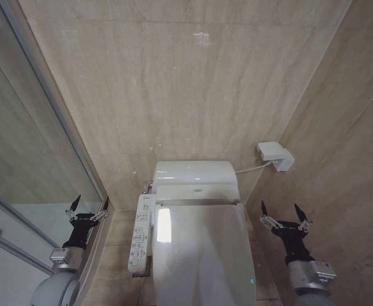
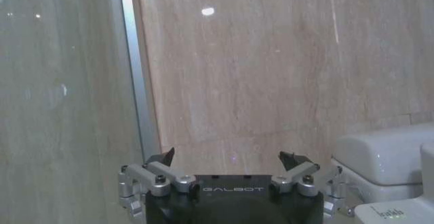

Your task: Open the toilet lid, clean the toilet bowl with a toilet brush, close the toilet lid, and flush.

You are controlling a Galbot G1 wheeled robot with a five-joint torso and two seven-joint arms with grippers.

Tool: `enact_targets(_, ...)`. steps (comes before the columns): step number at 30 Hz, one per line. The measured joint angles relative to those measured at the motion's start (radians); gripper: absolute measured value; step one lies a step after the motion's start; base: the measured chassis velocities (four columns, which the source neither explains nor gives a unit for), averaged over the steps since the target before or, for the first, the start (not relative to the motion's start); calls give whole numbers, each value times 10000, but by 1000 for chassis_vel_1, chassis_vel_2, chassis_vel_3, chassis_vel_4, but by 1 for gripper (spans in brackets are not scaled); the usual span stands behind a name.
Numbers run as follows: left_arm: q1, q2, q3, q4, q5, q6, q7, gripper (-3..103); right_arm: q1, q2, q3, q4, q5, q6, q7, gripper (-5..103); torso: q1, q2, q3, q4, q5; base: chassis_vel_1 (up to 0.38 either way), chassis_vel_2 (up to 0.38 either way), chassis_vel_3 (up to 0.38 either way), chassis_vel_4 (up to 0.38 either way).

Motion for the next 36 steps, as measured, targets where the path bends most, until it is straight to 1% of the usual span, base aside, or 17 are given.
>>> enact_targets(36, 0, 0, 0, 0, 0, 0, 0, 100, 0, 0, 0, 0, 0, 0, 0, 100, 0, 0, 0, 0, 0, 0, 0, 0, 0)
